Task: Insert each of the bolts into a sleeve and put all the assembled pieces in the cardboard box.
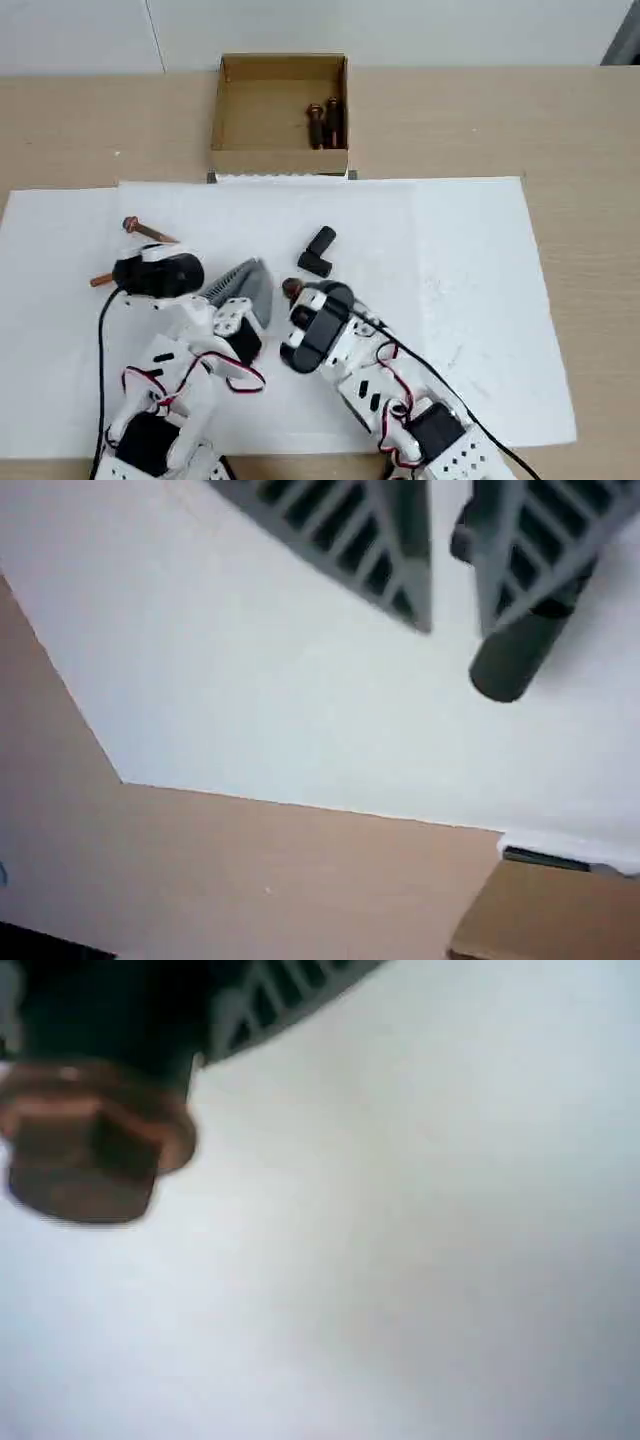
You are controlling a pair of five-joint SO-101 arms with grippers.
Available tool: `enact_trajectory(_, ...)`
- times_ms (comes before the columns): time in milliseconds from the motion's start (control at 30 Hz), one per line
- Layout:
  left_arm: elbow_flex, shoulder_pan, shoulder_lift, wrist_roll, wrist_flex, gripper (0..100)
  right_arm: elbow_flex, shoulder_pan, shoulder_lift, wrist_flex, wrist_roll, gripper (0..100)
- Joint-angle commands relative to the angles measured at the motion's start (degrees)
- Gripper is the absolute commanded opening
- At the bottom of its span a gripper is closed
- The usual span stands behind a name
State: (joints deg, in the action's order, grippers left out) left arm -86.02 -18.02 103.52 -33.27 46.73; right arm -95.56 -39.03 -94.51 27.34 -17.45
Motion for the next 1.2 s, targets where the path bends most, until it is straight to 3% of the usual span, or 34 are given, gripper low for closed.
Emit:
enact_trajectory(0,1.1,5.5,0.5,5.7,0.0,1,0.8,4.5,-0.5,-1.4,0.0,0.2)
enact_trajectory(233,-5.2,17.8,0.5,23.5,0.0,1,-0.5,15.5,0.0,-0.7,6.5,0.2)
enact_trajectory(367,-8.0,22.1,0.5,32.6,1.9,1,-0.2,21.9,-0.4,4.8,10.1,0.2)
enact_trajectory(567,-9.6,24.1,0.5,33.7,6.6,1,0.8,28.6,-0.4,11.1,13.7,0.2)
enact_trajectory(900,-9.5,23.8,0.5,33.7,7.6,1,19.3,29.0,0.4,28.4,17.7,0.2)
enact_trajectory(1167,-9.2,23.6,0.5,33.7,7.6,1,32.4,29.0,17.7,27.4,17.8,0.2)
